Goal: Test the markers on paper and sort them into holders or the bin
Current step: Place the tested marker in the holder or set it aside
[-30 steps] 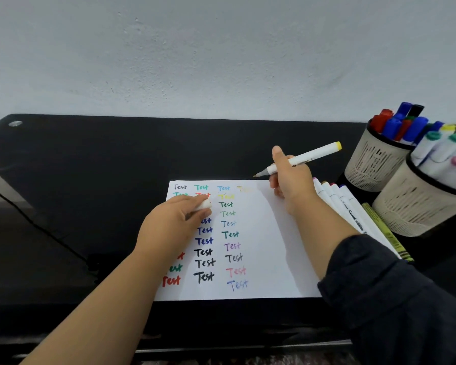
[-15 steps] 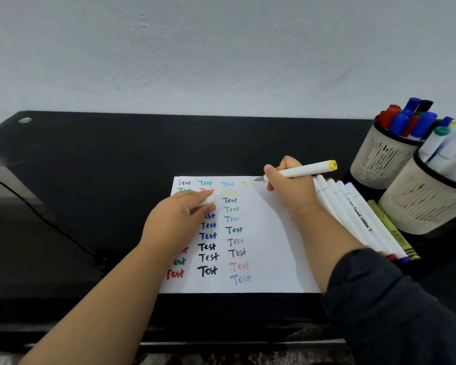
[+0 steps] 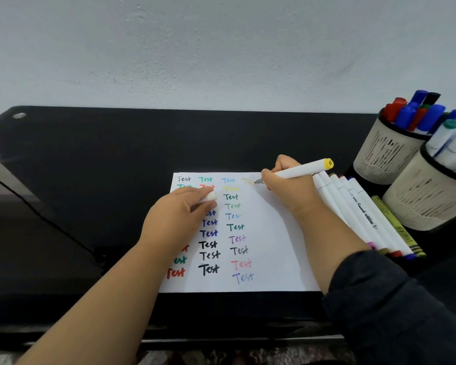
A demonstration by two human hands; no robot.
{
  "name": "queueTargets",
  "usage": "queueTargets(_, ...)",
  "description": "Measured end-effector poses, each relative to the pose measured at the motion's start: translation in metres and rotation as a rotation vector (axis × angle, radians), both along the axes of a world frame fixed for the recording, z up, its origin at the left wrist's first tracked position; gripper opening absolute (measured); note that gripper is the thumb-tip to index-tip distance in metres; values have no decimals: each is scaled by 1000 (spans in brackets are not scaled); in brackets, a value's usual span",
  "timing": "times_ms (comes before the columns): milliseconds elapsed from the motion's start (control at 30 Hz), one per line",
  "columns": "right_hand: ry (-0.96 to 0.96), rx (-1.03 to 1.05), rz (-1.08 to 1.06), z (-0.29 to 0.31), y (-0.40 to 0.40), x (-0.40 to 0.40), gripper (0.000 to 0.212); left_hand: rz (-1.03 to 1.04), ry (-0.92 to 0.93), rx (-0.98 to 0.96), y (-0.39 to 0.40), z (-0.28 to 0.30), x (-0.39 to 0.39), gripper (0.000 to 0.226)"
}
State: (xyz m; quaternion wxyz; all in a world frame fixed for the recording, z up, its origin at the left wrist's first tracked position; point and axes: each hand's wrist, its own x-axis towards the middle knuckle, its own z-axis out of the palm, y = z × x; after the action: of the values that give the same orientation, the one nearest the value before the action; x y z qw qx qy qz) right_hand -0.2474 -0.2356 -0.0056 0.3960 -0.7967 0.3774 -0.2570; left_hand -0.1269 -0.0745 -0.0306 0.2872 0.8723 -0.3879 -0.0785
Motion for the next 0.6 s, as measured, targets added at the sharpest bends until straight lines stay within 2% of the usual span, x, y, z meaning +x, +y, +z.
queueTargets(600, -15, -22, -29, -3, -2, 3, 23, 8, 20, -4, 0, 2, -2, 40)
